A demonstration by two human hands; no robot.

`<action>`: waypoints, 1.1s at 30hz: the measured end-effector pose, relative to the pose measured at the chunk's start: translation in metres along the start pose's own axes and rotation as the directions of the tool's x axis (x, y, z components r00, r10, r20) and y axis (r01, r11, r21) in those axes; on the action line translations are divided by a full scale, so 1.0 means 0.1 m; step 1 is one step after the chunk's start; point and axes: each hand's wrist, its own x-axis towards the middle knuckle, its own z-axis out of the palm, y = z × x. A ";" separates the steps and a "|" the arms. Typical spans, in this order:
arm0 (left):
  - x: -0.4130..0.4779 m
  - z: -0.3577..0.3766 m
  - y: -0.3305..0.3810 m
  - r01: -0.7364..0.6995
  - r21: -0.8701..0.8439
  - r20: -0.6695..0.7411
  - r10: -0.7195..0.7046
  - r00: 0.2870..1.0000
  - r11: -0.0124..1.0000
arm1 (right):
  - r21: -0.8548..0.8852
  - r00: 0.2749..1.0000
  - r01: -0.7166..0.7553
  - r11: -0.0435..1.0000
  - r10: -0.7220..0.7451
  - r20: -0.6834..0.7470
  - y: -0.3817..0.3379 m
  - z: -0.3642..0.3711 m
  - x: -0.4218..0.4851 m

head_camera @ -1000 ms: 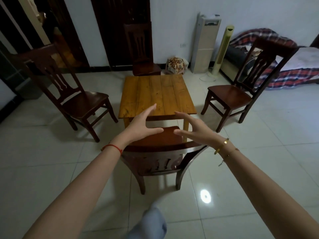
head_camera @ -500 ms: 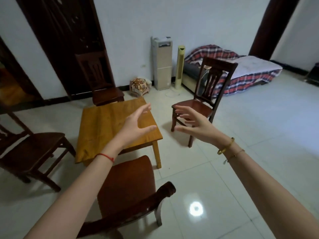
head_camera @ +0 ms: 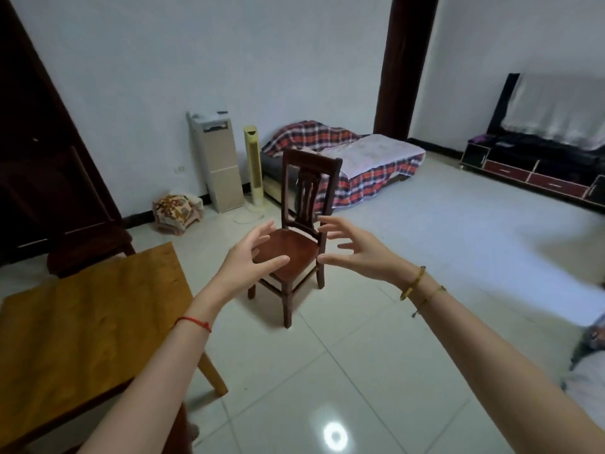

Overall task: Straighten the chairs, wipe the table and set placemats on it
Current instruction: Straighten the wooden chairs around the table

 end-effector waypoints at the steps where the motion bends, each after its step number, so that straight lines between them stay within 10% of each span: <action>1: 0.17 0.16 0.07 0.013 -0.023 -0.010 -0.013 1.000 1.000 | -0.004 1.000 -0.005 1.000 0.005 0.013 0.14 -0.19 0.04; 17: 2.97 2.02 0.16 0.090 -0.078 -0.082 -0.096 0.992 0.993 | -0.084 0.982 0.016 0.996 0.000 0.187 2.58 -2.26 1.69; 33: 6.17 2.40 -0.44 0.241 -0.090 -0.292 -0.257 0.921 0.966 | -0.087 0.907 0.161 0.983 -0.113 0.406 4.26 -3.55 5.06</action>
